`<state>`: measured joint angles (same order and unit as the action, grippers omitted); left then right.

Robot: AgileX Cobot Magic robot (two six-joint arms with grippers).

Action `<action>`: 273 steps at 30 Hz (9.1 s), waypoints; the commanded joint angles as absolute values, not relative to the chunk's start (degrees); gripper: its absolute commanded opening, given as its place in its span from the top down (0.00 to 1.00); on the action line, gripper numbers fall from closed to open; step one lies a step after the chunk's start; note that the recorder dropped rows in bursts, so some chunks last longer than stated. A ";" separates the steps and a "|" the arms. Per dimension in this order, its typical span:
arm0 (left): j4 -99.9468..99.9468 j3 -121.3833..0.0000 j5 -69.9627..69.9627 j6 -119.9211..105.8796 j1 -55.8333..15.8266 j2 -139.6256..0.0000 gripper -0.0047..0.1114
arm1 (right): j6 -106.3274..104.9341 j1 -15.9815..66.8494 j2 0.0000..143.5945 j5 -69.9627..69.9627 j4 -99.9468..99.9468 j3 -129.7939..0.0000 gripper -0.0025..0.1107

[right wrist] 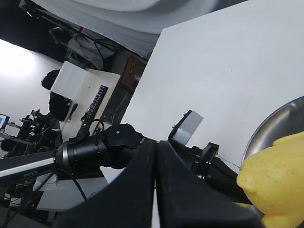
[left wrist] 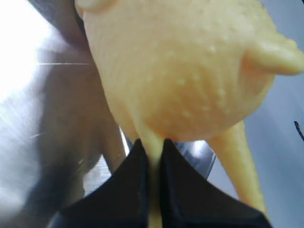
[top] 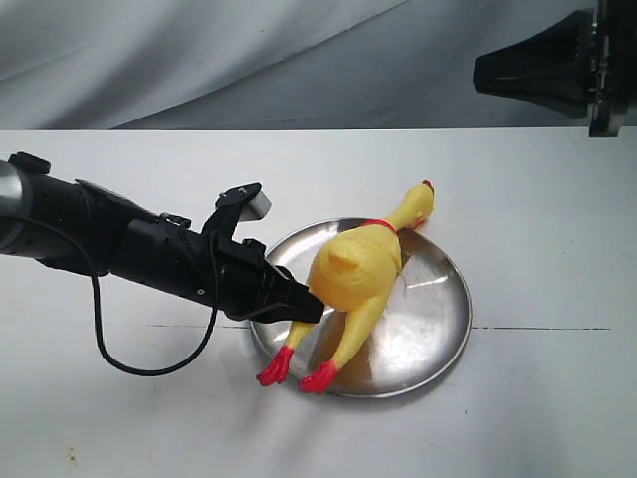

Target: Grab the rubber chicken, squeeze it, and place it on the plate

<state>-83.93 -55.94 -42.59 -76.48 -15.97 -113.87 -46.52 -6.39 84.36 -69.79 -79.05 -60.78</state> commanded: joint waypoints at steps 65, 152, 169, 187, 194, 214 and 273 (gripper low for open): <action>-41.60 -40.30 -25.70 -30.03 12.62 -37.93 0.96 | -61.60 -6.57 45.04 -36.61 -71.39 -42.56 0.98; -1.15 0.00 -15.77 3.00 21.34 0.00 0.96 | -34.20 -1.07 12.91 -37.72 -44.05 -41.14 0.98; -1.15 0.00 -15.78 2.90 21.34 0.00 0.96 | -34.20 -1.07 12.91 -37.72 -44.05 -41.14 0.98; -1.15 0.00 -15.78 2.75 21.34 0.00 0.96 | -34.20 -1.07 12.89 -37.12 -41.92 -41.14 0.98; -1.15 0.00 -15.78 2.75 21.34 0.00 0.96 | -34.20 -1.07 12.89 -29.46 -36.45 -34.57 0.98; -1.15 0.00 -15.24 2.75 21.34 0.00 0.96 | -34.20 -1.18 2.78 -12.20 -31.29 -4.46 0.98; -1.15 0.00 -15.24 2.75 21.34 0.00 0.96 | -3.82 -1.18 2.09 -17.70 0.00 0.00 0.98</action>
